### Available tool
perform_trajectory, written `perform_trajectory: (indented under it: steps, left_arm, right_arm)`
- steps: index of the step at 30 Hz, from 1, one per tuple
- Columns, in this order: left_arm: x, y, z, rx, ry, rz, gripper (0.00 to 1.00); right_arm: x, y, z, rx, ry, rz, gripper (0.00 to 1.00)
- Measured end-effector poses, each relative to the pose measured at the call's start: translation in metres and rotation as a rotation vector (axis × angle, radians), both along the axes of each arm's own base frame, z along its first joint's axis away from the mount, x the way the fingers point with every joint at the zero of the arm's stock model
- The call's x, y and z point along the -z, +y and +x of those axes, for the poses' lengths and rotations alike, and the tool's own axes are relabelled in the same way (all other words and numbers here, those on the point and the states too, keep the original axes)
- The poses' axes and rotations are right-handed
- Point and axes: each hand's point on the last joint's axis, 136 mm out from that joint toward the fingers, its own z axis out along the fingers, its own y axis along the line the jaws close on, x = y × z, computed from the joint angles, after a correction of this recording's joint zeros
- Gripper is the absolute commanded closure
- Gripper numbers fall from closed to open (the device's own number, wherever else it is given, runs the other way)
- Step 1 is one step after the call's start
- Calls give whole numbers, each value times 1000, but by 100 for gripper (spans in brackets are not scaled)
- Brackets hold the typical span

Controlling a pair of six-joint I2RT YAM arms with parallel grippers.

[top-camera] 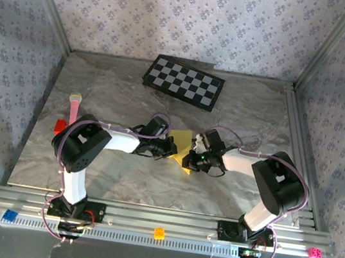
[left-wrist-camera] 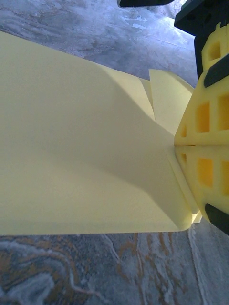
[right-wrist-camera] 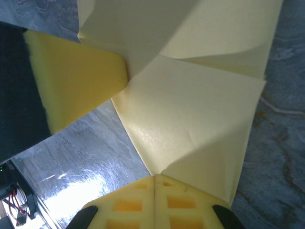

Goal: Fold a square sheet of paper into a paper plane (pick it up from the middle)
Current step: Third fold the triangle at the center of the table.

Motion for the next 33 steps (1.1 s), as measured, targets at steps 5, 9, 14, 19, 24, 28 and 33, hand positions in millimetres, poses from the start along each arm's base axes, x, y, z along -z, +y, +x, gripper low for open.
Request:
perform_trajectory:
  steps: [5, 9, 14, 19, 24, 28, 33]
  left_arm:
    - [-8, 2, 2, 26, -28, 37, 93]
    - [-28, 0, 3, 42, -79, 31, 93]
    - [-38, -18, -10, 94, -104, 15, 98]
    - [-24, -26, -23, 118, -69, 28, 99]
    - [-3, -24, -26, 102, -21, 63, 99]
    - [0, -21, -21, 81, -23, 58, 98]
    - [1, -15, -19, 69, -12, 23, 98]
  right_arm:
    - [0, -4, -1, 21, 6, 27, 100]
    - [0, -5, -1, 30, 16, 41, 100]
    - [0, -6, -1, 34, 20, 44, 100]
    - [0, -6, -1, 34, 21, 47, 100]
    - [0, -6, -1, 34, 22, 47, 100]
    - [0, -6, -1, 34, 22, 46, 100]
    - [0, -6, 1, 37, 13, 46, 100]
